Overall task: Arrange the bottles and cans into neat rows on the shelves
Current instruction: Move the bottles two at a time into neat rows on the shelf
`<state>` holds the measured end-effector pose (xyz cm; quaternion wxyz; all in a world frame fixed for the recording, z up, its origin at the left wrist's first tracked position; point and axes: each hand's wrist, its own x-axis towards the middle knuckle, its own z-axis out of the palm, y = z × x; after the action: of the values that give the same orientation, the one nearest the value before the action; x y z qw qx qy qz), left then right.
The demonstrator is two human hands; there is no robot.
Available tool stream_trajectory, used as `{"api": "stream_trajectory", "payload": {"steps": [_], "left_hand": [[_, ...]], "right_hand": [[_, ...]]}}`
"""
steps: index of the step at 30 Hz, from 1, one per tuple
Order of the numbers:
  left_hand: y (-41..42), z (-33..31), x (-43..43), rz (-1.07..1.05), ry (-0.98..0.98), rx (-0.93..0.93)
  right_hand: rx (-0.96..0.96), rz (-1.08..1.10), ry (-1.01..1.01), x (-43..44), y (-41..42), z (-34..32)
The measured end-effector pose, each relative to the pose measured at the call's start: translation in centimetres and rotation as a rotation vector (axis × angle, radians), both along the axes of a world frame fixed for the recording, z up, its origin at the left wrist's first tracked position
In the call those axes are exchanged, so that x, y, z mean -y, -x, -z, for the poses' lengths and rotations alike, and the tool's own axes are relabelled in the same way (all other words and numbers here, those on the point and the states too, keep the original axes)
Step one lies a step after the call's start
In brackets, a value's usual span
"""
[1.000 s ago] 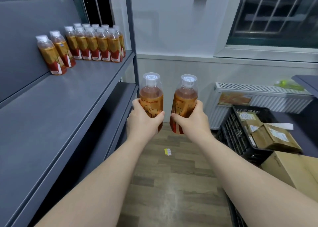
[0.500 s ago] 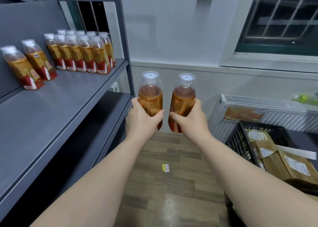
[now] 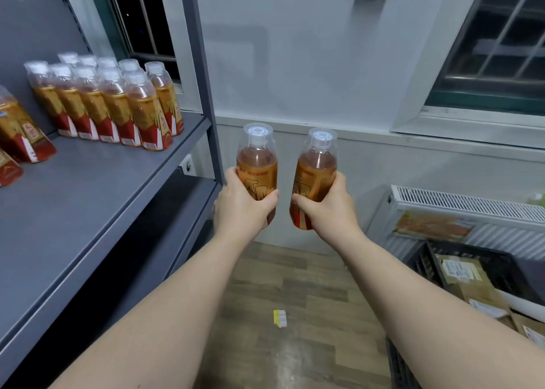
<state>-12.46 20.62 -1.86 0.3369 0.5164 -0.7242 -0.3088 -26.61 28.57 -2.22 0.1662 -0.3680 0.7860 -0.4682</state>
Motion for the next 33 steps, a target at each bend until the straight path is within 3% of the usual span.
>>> {"api": "stream_trajectory", "payload": {"steps": [13,23,33], "left_hand": [[4.1,-0.7,12.6,-0.037,0.007,-0.038],[1.0,-1.7,18.3,-0.405,0.03,-0.061],[-5.5,-2.5,17.3,-0.833,0.046,-0.04]], "right_hand": [[-0.001,-0.07,0.014,13.7,4.4,-0.8],[0.033,-0.444,0.07,24.6,3.2,-1.1],[0.009,-0.884,0.089,30.3,-3.7,-2.7]]}}
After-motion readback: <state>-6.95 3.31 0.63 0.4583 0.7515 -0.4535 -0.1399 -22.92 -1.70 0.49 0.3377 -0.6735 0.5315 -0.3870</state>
